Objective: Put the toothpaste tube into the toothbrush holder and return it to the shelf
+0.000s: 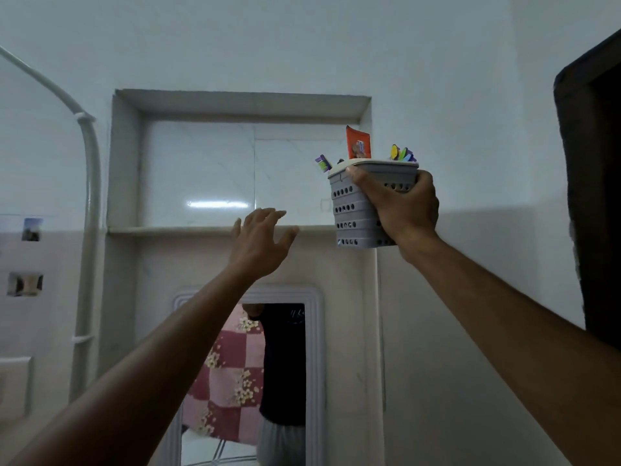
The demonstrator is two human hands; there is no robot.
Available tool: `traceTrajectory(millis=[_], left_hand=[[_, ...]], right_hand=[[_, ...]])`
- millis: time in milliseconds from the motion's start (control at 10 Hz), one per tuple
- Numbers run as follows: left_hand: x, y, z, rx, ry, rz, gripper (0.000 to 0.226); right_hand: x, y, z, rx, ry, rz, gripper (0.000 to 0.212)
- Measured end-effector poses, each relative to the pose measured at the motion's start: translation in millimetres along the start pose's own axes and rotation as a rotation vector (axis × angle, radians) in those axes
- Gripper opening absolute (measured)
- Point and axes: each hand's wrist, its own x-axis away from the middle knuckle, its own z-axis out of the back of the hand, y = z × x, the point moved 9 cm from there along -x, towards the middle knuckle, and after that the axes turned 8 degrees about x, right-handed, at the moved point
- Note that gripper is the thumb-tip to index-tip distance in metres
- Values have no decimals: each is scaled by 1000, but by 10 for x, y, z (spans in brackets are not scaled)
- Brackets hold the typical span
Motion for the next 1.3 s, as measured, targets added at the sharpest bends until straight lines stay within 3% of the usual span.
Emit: traceTrajectory(millis=[100,200,500,700,1000,1300], left_hand=[[-111,-232,-222,1,-8,36,69],[-102,-370,-352,-38,86,-11,67],[-57,-433,-353,-58,344,-102,43],[-66,-445,-361,-83,402,-138,40],[-93,-445,-370,-86,374,-123,44],[-137,-371,-270,4,78,9,73]], right_hand=[[-179,-66,-179,20,33,18,105],[-363,-95,-384,22,61,15,107],[-679,144,-1227,69,84,55,121],[-754,385,-1685,336,-8,88,132],[-665,657,-1817,467,-114,178,131],[-258,540,-1199,376,-60,327,77]])
